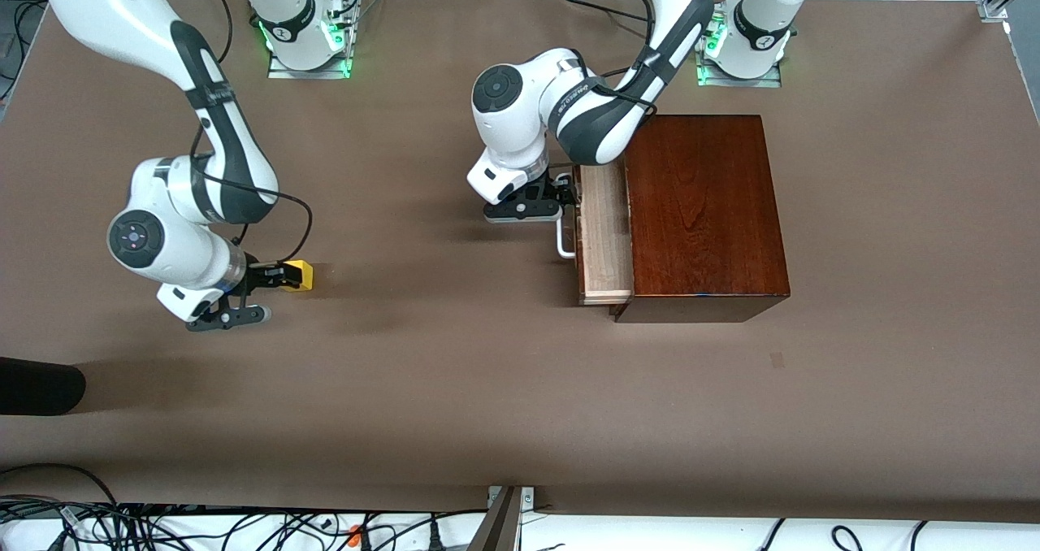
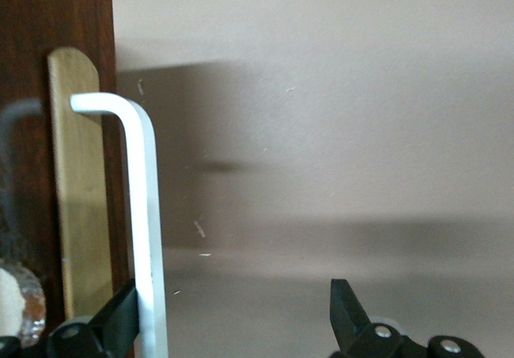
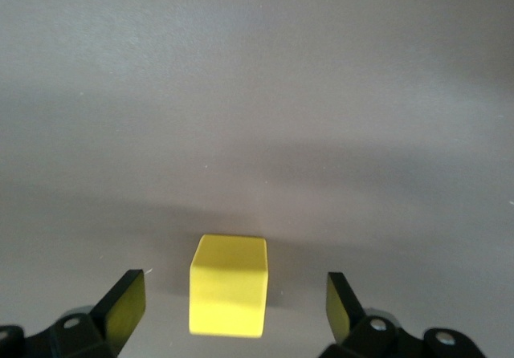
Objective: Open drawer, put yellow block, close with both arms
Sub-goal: 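Pull the drawer open with the left gripper while the right gripper reaches the cube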
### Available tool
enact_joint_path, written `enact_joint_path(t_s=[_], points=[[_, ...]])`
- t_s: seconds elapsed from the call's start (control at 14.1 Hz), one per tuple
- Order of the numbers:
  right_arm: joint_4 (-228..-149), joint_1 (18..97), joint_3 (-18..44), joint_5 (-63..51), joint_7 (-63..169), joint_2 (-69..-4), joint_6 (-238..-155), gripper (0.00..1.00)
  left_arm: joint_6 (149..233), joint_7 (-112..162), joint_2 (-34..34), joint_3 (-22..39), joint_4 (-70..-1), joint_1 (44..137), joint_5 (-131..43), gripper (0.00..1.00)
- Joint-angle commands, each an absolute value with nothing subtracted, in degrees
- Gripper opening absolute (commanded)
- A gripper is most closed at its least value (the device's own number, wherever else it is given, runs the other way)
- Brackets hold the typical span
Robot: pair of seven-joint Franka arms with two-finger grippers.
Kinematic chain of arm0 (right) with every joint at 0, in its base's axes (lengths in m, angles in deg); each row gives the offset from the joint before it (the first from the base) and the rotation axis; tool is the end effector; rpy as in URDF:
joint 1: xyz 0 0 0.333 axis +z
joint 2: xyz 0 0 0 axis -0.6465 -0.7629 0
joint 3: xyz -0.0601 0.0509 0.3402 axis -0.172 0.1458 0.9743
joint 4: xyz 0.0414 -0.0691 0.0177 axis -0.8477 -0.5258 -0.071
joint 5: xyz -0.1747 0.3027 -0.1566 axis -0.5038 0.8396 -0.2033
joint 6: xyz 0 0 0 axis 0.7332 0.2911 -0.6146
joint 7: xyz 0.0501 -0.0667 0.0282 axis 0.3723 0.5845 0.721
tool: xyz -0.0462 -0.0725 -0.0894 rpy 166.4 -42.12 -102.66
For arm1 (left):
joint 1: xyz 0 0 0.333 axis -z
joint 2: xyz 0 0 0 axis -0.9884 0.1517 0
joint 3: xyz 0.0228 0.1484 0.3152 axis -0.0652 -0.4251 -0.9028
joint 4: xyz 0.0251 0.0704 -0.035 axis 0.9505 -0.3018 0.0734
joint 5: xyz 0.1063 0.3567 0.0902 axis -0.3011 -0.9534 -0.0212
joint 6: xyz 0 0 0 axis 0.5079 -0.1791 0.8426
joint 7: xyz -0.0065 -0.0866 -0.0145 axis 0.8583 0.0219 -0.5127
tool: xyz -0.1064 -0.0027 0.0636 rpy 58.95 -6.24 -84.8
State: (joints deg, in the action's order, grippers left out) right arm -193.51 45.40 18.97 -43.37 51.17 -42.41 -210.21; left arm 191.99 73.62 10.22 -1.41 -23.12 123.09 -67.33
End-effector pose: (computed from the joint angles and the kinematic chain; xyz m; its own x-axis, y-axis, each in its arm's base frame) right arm 0.6466 0.0641 0.2689 0.9845 0.1588 -0.0747 0.1589 -0.9873 -0.0053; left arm 0.4794 -0.5225 0.3103 0.9984 -0.0143 0.0541 -0.0067 -0.9905 -0.1372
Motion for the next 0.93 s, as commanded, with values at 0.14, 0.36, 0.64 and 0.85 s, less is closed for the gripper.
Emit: enact_joint_path(t_s=[0.14,0.36,0.64,0.85], points=[[-198.7,45.03,19.05,-43.12,51.59,-41.86,-214.41,1.0,193.0,73.71,12.5,-1.22,-18.54,124.52,-67.73,1.0],[-200.55,44.94,19.05,-43.12,51.42,-41.77,-214.59,0.99,193.08,73.53,12.5,-1.3,-18.54,124.52,-67.73,1.0],[-203.72,44.85,19.05,-43.12,51.42,-41.42,-217.66,0.9,192.91,73.53,11.62,-1.22,-18.36,124.52,-67.73,1.0],[-203.63,44.85,19.05,-43.12,51.42,-41.5,-217.66,0.75,189.42,73.1,7.41,-1.3,-18.54,123.73,-67.64,1.0]])
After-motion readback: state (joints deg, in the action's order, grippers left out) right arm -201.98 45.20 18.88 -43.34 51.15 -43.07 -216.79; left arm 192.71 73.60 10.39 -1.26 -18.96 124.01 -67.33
